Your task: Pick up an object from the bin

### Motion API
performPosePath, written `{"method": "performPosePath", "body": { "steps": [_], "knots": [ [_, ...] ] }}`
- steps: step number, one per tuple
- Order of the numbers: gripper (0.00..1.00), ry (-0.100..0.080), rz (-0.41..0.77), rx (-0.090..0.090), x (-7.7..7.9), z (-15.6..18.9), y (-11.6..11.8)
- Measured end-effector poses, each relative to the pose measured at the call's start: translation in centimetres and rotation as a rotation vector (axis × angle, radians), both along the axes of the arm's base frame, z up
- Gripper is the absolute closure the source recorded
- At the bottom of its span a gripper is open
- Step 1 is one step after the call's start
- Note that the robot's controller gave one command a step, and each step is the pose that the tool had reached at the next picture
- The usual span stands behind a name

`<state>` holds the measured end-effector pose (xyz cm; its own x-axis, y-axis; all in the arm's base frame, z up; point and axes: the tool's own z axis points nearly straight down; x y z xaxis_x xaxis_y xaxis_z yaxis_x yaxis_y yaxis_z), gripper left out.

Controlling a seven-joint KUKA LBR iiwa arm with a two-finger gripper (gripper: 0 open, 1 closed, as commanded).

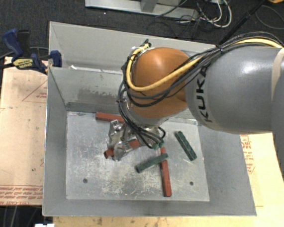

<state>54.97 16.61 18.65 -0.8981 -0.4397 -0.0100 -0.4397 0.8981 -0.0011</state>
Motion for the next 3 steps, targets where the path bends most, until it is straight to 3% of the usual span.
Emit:
{"method": "performPosePath", "body": {
  "steps": [1, 2, 3],
  "knots": [
    [1.00, 0.006, -0.031, -0.001, -0.9, -7.4, -1.4],
    [1.00, 0.014, -0.184, -0.006, 2.2, -10.9, 2.2],
    [1.00, 0.008, 0.732, -0.004, 0.0, 8.4, -1.5]
  ]
}}
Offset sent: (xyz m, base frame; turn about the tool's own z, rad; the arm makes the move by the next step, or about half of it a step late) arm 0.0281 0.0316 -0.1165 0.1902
